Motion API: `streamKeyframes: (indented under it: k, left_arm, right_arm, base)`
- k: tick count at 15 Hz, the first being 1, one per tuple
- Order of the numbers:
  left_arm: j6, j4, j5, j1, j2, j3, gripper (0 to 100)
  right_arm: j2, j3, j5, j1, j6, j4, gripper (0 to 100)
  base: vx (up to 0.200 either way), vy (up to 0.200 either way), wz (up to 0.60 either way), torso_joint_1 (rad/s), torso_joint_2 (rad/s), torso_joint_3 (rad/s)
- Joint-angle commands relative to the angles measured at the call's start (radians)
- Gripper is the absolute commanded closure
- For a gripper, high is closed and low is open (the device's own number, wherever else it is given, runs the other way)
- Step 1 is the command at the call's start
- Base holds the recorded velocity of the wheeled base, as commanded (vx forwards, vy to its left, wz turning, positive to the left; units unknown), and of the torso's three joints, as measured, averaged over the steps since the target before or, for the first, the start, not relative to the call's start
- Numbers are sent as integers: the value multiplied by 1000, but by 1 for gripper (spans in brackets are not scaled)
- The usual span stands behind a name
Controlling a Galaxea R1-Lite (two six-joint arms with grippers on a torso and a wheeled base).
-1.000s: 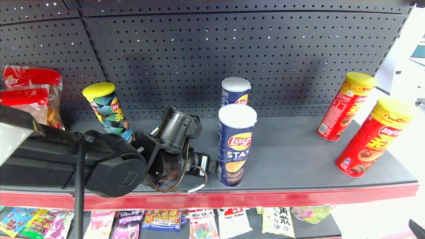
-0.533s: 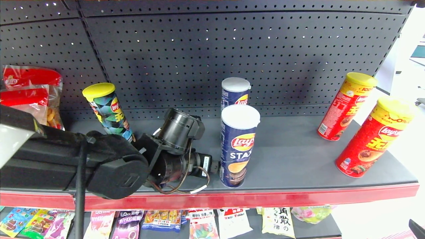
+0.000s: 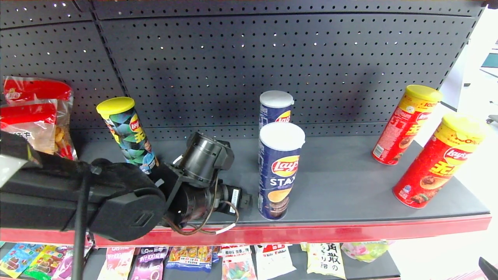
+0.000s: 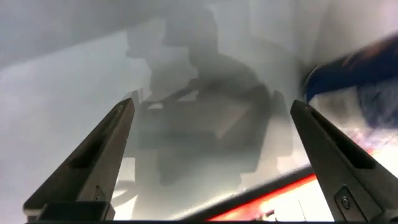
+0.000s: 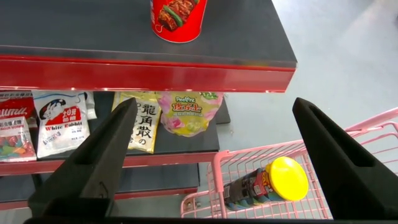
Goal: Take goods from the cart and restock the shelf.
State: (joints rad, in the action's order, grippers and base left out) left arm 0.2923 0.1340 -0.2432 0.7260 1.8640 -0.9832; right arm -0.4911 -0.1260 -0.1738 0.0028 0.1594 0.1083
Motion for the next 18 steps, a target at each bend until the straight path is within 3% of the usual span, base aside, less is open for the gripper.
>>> streamKeyframes:
  k: [1, 2, 3, 4, 5, 6, 7, 10, 11, 14, 15, 16, 18]
  left_arm:
    - [-68, -4, -1, -40, -206, 140, 0]
    - [-91, -5, 1, -46, -240, 163, 0]
    - [-200, -33, 1, -89, -402, 259, 0]
    - [-274, -76, 4, -120, -528, 313, 0]
    - [-305, -123, 10, -143, -614, 337, 0]
    - [-305, -123, 10, -143, -614, 337, 0]
    - [-282, -360, 16, -178, -847, 345, 0]
    - [-186, -725, 8, -189, -1088, 271, 0]
    - [-154, -755, 1, -218, -1138, 271, 0]
    - [-148, -827, -11, -407, -1269, 294, 0]
    - [-148, -861, -13, -542, -1296, 299, 0]
    - [-151, -858, -8, -605, -1321, 310, 0]
    - [-154, -835, 10, -619, -1435, 373, 0]
  right_arm:
    - [-7, -3, 0, 0, 2, 1, 0]
    - [-11, -4, 0, 2, 2, -1, 0]
    - [-32, -15, 20, 0, 2, 1, 0]
    - [-52, -26, 31, 0, 2, 1, 0]
    - [-66, -29, 31, 0, 2, 7, 0]
    - [-66, -29, 31, 0, 2, 7, 0]
    - [-83, -38, 28, -4, 2, -1, 0]
    - [-153, -80, 27, -4, 3, 1, 0]
    - [-176, -100, 27, -3, 8, 7, 0]
    - [-193, -113, 23, -4, 6, 8, 0]
    - [-184, -109, 20, -4, 9, 8, 0]
    - [-181, -107, 19, -7, 9, 8, 0]
    - [-152, -100, 2, -7, 11, -1, 0]
  base:
    - [0, 0, 0, 0, 0, 0]
    - [0, 0, 0, 0, 0, 0]
    - [0, 0, 0, 0, 0, 0]
    - [0, 0, 0, 0, 0, 0]
    - [0, 0, 0, 0, 0, 0]
    - [0, 0, 0, 0, 0, 0]
    - [0, 0, 0, 0, 0, 0]
    - [0, 0, 0, 0, 0, 0]
    - [0, 0, 0, 0, 0, 0]
    - [0, 0, 0, 0, 0, 0]
    - [0, 0, 0, 0, 0, 0]
    - [0, 0, 0, 0, 0, 0]
    - [0, 0, 0, 0, 0, 0]
